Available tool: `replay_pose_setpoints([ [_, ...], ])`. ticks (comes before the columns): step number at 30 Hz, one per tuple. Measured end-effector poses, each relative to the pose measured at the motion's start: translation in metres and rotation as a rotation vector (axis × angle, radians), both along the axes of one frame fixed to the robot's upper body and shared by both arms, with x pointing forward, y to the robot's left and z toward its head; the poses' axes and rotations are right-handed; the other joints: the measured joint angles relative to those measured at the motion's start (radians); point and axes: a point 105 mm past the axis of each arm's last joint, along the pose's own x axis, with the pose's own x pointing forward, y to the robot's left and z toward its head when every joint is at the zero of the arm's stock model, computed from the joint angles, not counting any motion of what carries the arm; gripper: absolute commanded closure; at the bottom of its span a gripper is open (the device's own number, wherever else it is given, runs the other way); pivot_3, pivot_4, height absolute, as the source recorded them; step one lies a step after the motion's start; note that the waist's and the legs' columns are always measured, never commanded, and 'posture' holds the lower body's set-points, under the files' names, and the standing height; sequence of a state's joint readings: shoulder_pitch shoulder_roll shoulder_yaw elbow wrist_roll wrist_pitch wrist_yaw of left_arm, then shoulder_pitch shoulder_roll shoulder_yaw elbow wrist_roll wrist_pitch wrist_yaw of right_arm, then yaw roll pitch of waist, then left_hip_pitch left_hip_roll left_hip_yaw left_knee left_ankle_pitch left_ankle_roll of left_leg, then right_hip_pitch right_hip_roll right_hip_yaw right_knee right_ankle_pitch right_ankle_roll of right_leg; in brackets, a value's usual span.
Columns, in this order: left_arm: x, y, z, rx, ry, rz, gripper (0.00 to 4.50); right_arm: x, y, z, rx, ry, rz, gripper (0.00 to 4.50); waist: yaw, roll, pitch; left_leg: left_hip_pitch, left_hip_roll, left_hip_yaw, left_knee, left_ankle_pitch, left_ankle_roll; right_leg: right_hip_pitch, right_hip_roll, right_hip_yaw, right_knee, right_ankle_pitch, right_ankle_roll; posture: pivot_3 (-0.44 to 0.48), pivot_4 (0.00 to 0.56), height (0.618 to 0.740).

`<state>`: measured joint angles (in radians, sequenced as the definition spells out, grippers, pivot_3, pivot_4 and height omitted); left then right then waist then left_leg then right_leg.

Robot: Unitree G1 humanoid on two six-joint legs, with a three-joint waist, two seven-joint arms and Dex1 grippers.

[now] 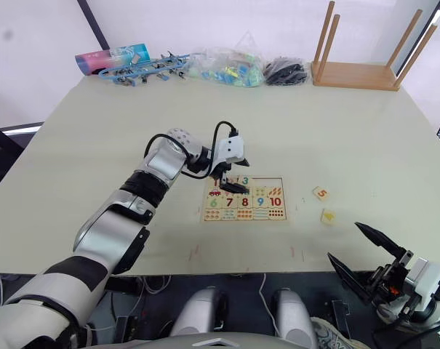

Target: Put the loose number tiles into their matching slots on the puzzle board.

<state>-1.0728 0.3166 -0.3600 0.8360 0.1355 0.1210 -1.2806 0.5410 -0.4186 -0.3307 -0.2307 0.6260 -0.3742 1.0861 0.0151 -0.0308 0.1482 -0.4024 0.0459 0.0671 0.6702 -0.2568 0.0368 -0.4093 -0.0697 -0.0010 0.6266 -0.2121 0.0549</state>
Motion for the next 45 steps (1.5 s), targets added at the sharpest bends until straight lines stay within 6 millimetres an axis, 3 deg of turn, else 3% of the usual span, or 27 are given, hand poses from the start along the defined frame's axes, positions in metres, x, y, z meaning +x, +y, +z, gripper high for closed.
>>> replay_pose_setpoints([
  [2, 0.004, 0.0, 0.007, -0.015, -0.006, 0.016, 0.06, 0.0, 0.0, 0.0, 0.0, 0.001, -0.001, 0.0, 0.0, 0.0, 0.0, 0.0, 0.0, 0.0, 0.0, 0.0, 0.0, 0.0, 0.0, 0.0, 0.0, 0.0, 0.0, 0.0, 0.15, 0.74],
  [5, 0.01, 0.0, 0.012, -0.032, -0.013, 0.042, 0.77, 0.0, 0.0, -0.001, 0.001, 0.001, -0.001, 0.0, 0.0, 0.0, 0.0, 0.0, 0.0, 0.0, 0.0, 0.0, 0.0, 0.0, 0.0, 0.0, 0.0, 0.0, 0.0, 0.0, 0.15, 0.74],
  [12, 0.018, 0.008, 0.012, -0.039, -0.018, 0.084, 4.32, 0.0, 0.0, -0.001, 0.0, 0.001, -0.003, 0.0, 0.0, 0.0, 0.0, 0.0, 0.0, 0.0, 0.0, 0.0, 0.0, 0.0, 0.0, 0.0, 0.0, 0.0, 0.0, 0.0, 0.15, 0.74],
  [13, 0.018, 0.01, 0.011, -0.036, -0.017, 0.084, 4.43, 0.0, 0.0, -0.001, 0.0, 0.001, -0.004, 0.0, -0.001, 0.0, 0.0, 0.0, 0.0, 0.0, 0.0, 0.0, 0.0, 0.0, 0.0, 0.0, 0.0, 0.0, 0.0, 0.0, 0.15, 0.74],
  [31, 0.007, 0.021, 0.0, 0.027, 0.041, 0.004, 4.43, 0.001, 0.003, 0.005, -0.007, -0.018, -0.007, 0.0, 0.0, 0.0, 0.0, 0.0, 0.0, 0.0, 0.0, 0.0, 0.0, 0.0, 0.0, 0.0, 0.0, 0.0, 0.0, 0.0, 0.15, 0.74],
  [45, 0.011, 0.018, -0.004, 0.039, -0.008, 0.025, 4.43, 0.001, 0.003, 0.005, -0.007, -0.016, -0.007, 0.0, 0.0, 0.0, 0.0, 0.0, 0.0, 0.0, 0.0, 0.0, 0.0, 0.0, 0.0, 0.0, 0.0, 0.0, 0.0, 0.0, 0.15, 0.74],
])
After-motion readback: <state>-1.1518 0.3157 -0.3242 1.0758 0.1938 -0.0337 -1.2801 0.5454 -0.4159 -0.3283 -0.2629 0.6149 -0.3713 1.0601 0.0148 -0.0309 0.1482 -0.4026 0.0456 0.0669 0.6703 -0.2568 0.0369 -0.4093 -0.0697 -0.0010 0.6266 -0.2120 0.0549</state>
